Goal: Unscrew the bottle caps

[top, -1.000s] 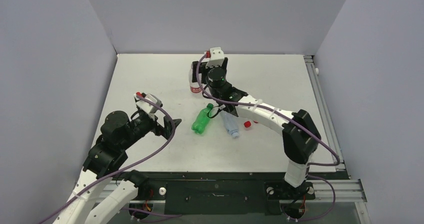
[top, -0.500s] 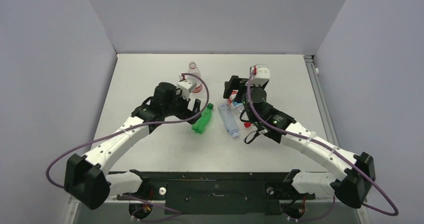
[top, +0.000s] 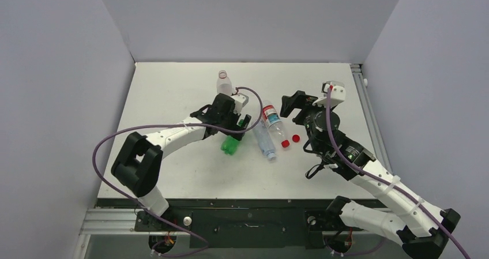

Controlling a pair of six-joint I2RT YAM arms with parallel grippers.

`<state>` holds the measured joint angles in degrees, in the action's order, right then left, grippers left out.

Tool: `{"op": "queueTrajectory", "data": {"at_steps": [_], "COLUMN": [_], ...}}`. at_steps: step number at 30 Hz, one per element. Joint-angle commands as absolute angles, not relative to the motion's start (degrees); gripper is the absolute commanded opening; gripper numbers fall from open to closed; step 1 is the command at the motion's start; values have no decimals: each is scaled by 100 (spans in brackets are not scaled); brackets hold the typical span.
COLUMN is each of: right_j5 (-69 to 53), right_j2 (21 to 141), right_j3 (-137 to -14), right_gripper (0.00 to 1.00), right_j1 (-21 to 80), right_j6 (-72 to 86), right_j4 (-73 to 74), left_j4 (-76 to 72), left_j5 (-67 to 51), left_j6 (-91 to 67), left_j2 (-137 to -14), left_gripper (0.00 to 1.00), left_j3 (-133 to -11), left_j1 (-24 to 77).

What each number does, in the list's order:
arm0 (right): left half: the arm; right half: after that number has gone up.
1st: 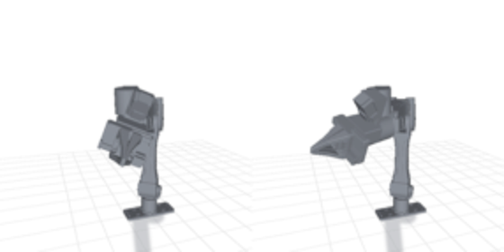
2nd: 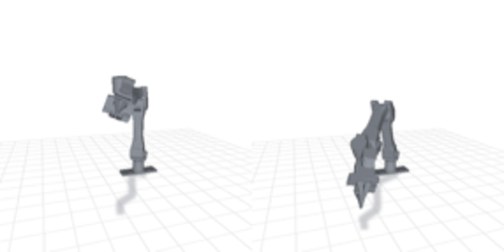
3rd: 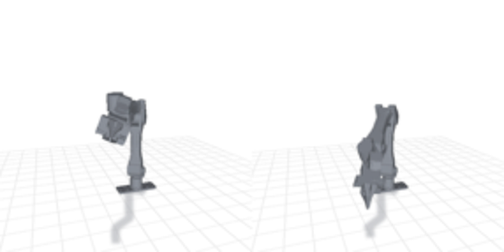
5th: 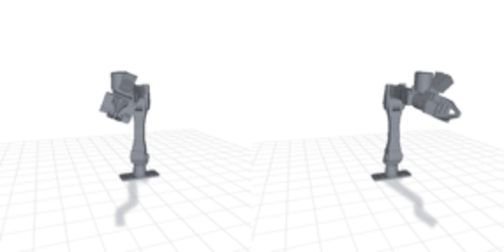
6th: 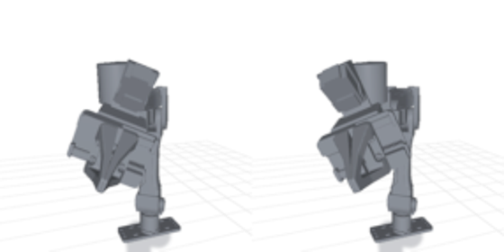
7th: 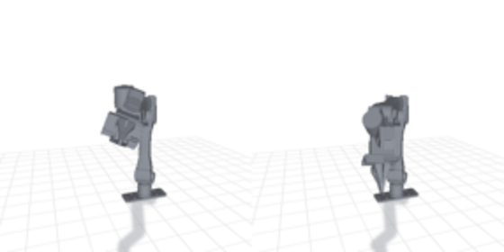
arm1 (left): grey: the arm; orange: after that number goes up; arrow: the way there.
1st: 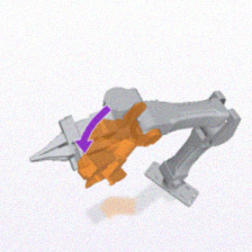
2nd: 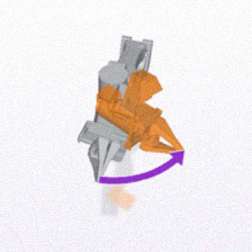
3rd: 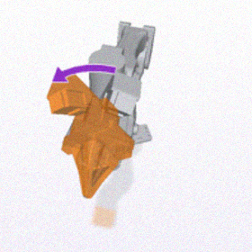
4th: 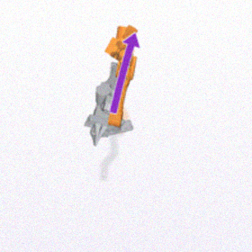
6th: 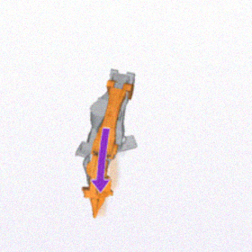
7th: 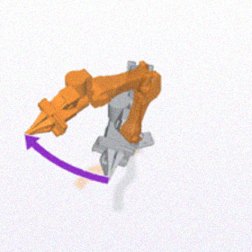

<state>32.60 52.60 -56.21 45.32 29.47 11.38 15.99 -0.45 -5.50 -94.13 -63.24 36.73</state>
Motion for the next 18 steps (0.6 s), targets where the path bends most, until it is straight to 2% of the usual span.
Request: {"op": "queueTrajectory", "data": {"at_steps": [1, 9, 16, 18], "right_j5": [3291, 3184, 3092, 3107], "right_j2": [5138, 5022, 4946, 4881], "right_j3": [-5595, -5604, -5653, -5655], "right_gripper": [85, 84, 78, 77], "right_j1": [4456, 4273, 4184, 4184], "right_j6": [3030, 3073, 3280, 3284], "right_j4": [1320, 1413, 1550, 1579], "left_j4": [1181, 911, 1473, 1442], "left_j5": [498, 233, 38, 6], "left_j6": [-401, -268, -268, -272], "left_j2": [-9703, -10035, -10492, -10525], "left_gripper": [97, 97, 100, 94], "left_j3": [-6667, -6451, -6631, -6599], "left_j1": [3766, 3851, 3800, 3782]}}
